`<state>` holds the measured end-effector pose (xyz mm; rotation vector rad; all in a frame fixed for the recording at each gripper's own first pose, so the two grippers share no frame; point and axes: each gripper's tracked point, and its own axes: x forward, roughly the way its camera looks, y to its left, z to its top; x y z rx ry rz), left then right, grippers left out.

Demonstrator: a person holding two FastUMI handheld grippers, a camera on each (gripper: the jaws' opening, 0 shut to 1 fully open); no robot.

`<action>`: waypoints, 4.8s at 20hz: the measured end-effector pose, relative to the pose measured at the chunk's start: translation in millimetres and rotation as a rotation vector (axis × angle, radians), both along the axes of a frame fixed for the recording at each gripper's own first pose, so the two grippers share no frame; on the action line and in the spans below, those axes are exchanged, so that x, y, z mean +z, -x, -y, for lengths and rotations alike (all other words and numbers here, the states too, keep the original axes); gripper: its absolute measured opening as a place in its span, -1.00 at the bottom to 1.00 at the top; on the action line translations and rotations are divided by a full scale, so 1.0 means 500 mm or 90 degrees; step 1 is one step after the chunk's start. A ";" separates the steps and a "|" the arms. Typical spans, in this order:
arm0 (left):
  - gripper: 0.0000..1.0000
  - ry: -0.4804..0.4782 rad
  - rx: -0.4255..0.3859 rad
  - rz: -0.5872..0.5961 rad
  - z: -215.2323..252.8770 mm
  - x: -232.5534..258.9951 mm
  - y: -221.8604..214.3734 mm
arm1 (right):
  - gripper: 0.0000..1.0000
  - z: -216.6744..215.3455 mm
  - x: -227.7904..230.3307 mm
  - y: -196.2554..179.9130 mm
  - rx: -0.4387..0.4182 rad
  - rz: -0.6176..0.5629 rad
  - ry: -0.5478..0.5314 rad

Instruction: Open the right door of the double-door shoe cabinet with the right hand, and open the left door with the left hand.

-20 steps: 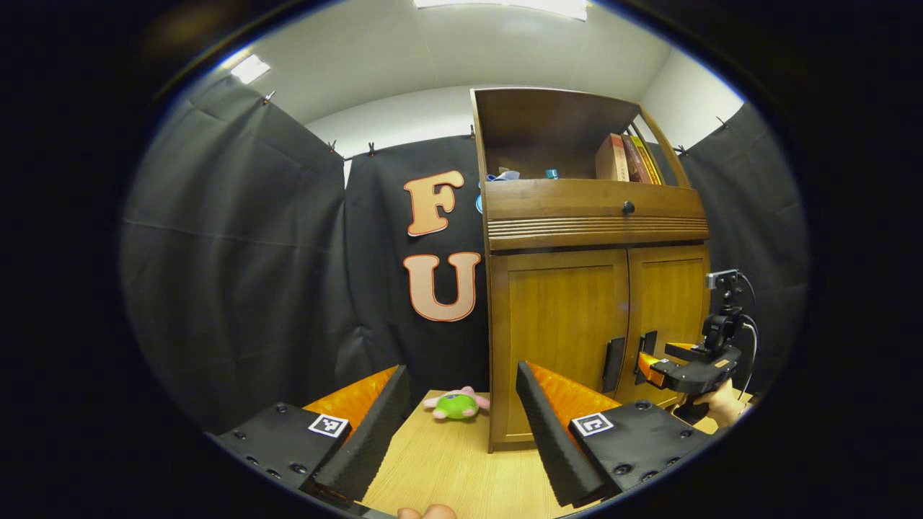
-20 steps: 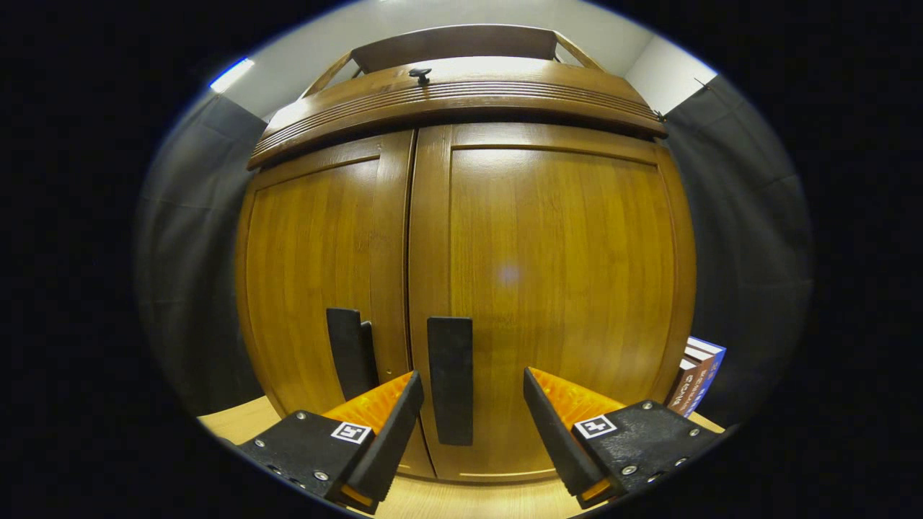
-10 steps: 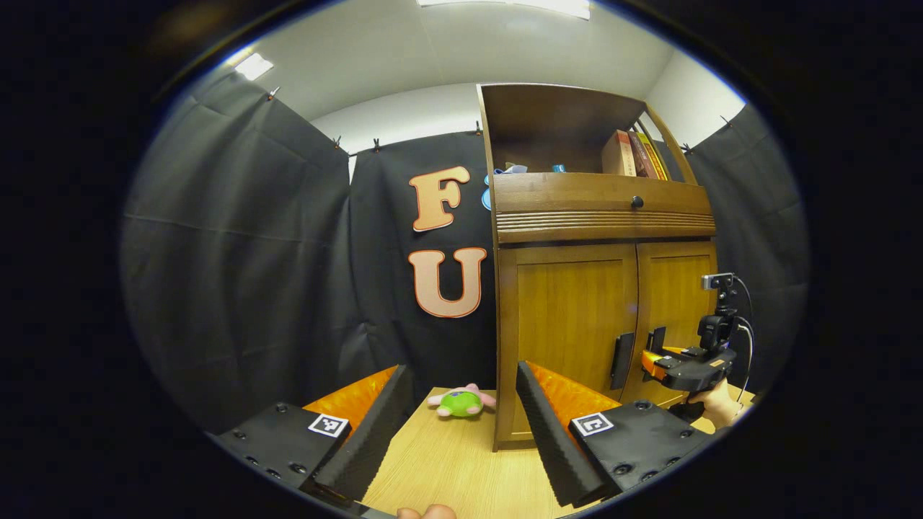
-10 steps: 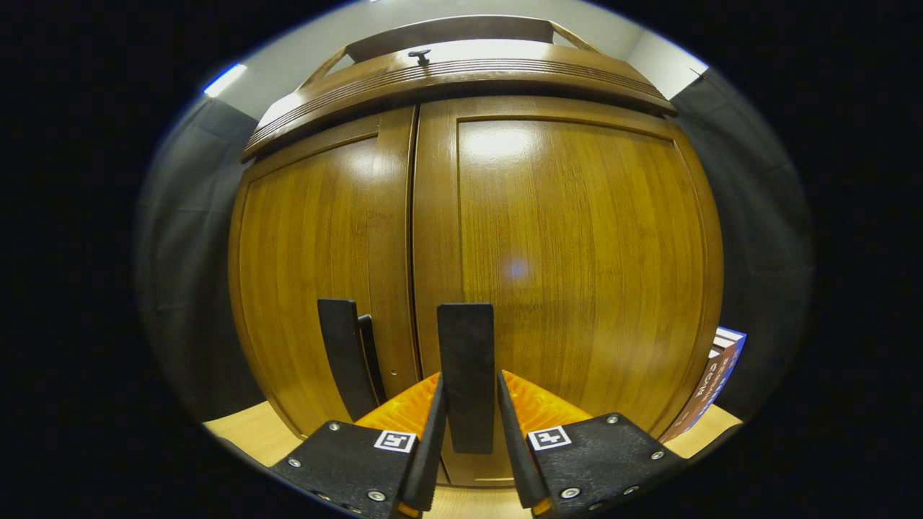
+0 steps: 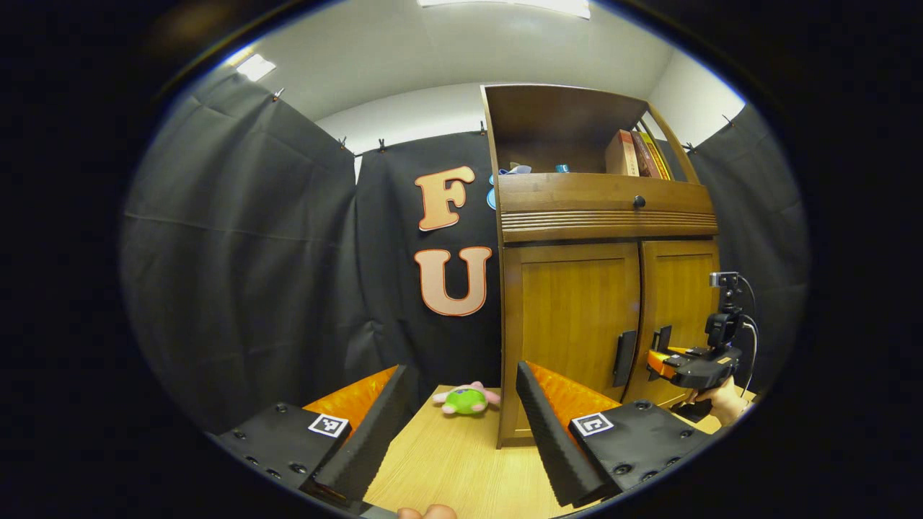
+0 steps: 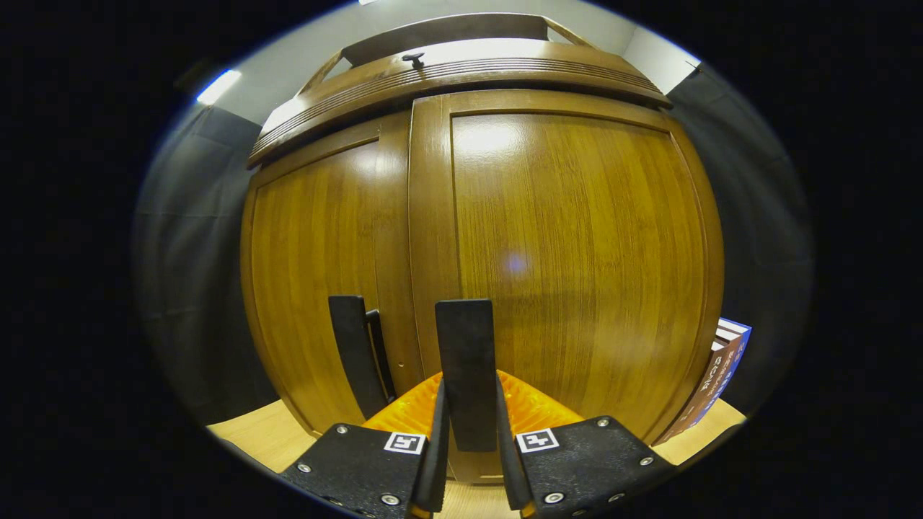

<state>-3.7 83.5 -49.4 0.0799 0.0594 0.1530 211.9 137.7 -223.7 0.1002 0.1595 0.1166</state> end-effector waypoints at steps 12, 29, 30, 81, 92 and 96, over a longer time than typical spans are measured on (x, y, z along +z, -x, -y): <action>0.90 -0.006 -0.028 0.024 0.057 0.044 0.068 | -0.36 0.040 0.026 0.136 0.050 -0.002 -0.018; 0.94 0.019 -0.078 0.016 0.136 0.036 0.073 | -0.37 0.175 0.053 0.312 0.038 -0.002 -0.013; 0.93 0.020 -0.081 0.016 0.142 0.037 0.072 | -0.37 0.187 0.055 0.322 0.032 -0.002 -0.009; 0.90 0.020 -0.143 -0.029 0.391 -0.073 -0.129 | -0.87 0.652 0.107 0.516 -0.186 0.001 0.117; 0.94 0.110 -0.164 -0.120 0.466 -0.248 -0.318 | -0.41 0.719 0.099 0.531 -0.241 -0.008 0.053; 0.93 0.108 -0.160 -0.110 0.493 -0.274 -0.380 | 0.31 0.745 0.101 0.533 -0.265 -0.010 0.066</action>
